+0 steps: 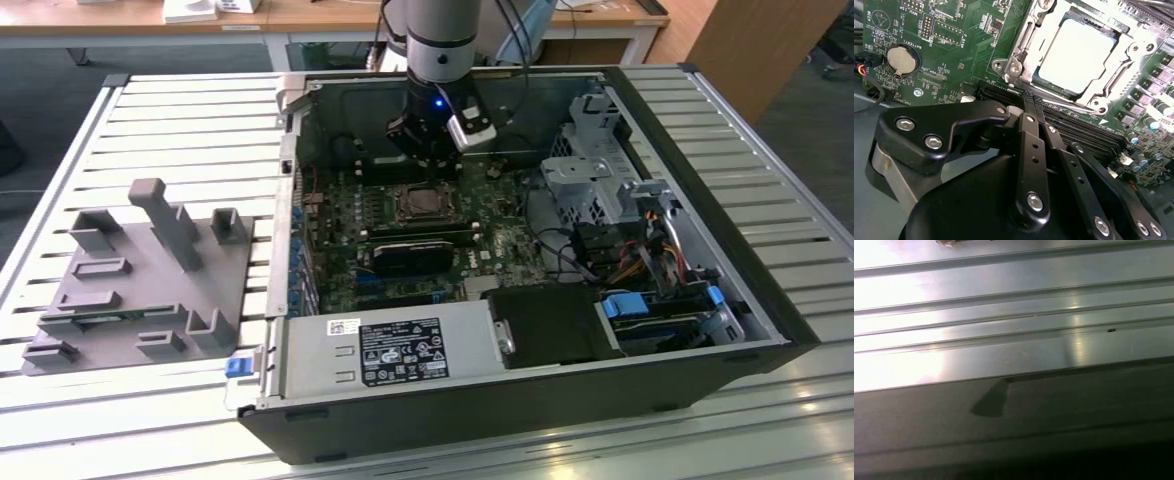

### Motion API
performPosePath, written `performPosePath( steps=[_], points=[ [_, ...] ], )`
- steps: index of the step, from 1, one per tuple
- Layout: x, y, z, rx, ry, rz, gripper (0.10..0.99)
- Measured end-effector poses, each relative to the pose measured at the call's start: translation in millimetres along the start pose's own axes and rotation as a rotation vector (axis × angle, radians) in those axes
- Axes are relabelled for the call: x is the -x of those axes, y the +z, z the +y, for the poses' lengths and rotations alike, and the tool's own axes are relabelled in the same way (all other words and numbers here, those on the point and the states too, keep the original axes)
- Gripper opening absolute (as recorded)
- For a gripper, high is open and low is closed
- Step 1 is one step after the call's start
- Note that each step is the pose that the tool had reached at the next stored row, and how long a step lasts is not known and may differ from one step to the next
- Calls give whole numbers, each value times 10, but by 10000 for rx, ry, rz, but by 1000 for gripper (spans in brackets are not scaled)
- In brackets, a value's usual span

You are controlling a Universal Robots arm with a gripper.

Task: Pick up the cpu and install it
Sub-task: 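Install the first cpu locking lever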

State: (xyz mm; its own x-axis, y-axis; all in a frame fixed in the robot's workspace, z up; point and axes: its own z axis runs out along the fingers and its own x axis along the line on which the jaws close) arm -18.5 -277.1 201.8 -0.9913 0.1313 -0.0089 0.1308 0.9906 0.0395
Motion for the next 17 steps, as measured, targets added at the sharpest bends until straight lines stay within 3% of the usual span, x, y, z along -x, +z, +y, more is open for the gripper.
performPosePath(
  steps=[11,17],
  points=[
    [1,23,-2,-56,-1,-5,106],
    [1,0,0,-58,-1,-7,106]
  ],
)
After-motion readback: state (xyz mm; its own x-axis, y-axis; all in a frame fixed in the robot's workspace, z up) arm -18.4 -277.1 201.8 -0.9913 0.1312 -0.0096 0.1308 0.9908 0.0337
